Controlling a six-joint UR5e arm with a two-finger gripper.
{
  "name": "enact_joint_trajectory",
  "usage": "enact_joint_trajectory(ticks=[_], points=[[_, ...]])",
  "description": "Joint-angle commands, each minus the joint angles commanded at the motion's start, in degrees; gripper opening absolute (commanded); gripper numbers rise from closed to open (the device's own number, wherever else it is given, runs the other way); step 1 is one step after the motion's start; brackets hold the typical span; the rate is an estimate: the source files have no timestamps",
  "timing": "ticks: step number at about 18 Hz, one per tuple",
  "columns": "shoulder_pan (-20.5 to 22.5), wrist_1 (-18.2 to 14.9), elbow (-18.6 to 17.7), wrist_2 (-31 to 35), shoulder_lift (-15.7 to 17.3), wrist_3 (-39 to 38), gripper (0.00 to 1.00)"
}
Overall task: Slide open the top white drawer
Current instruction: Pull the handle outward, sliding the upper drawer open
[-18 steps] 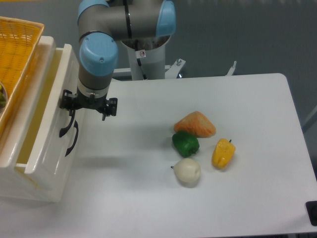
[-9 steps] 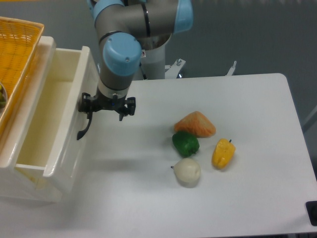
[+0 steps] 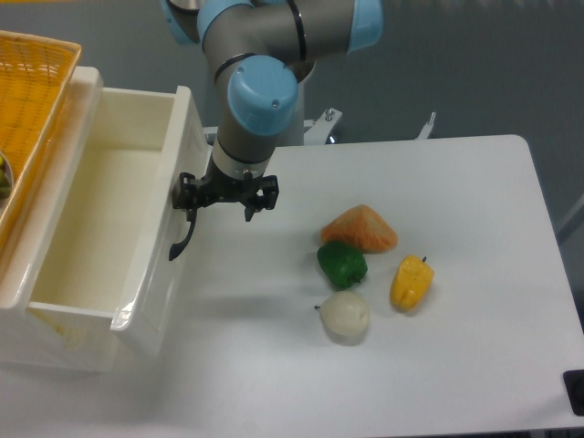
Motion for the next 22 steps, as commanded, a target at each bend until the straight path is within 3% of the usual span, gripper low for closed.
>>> enact_joint_trajectory(ticks=[22], points=[[4.4,-0.88,-0.26,-1.23,-0.17,1.67,1.0]])
